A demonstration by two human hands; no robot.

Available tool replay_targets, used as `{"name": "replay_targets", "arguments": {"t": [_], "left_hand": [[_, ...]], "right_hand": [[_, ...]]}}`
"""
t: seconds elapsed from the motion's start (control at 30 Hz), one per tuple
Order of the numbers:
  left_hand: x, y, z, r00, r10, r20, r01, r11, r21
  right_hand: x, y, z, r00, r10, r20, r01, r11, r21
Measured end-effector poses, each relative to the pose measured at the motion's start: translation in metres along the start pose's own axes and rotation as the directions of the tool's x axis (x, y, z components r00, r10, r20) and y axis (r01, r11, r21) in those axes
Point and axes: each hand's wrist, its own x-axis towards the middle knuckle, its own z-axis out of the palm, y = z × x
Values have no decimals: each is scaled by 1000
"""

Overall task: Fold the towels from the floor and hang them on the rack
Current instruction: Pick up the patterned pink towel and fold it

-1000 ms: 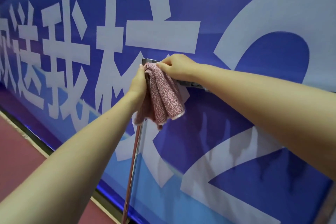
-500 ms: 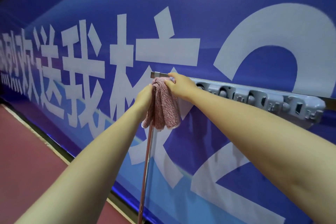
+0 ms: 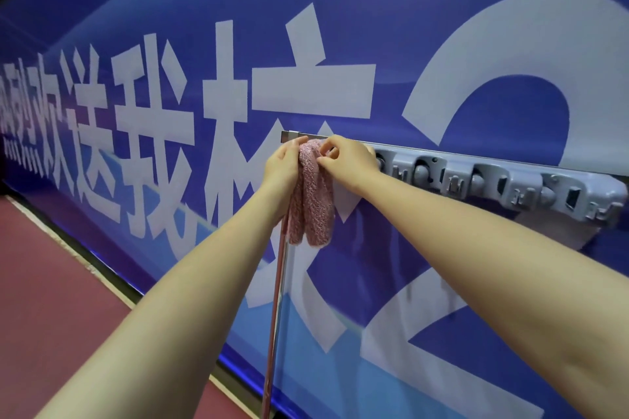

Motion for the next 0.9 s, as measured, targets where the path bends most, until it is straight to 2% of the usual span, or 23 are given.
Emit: {"name": "replay_targets", "arguments": {"t": [0.1,0.23,0.37,0.53,0.63,0.7,0.8,0.9], "left_hand": [[5,1,-7,998,40,47,-45,993,112],[10,1,-16,998,8,70,-22,978,205],[2,6,-18,997,11,77,-30,967,253],[-13,17,-17,995,86,52,-99,926,364],[-27,30,-18,990,140,-33,-115,906,407],[-42,37,-19,988,139,-67,-104,923,370],[-75,43,-13,997,45,-62,-28,967,253],[-121,48,8,996,-84,0,82,976,203]], "right_hand": [[0,1,6,998,-37,-41,36,999,-15],[1,4,4,994,-99,-43,97,994,-54],[-1,0,1,996,-86,-10,85,994,-69],[-12,-11,-13,997,-56,47,59,997,-53],[-29,-15,-27,999,-13,44,12,999,34],[-52,-15,-43,1000,20,20,-23,987,162],[-107,-8,-70,998,60,-26,-50,954,297],[-171,9,-95,986,168,1,-153,897,414]]}}
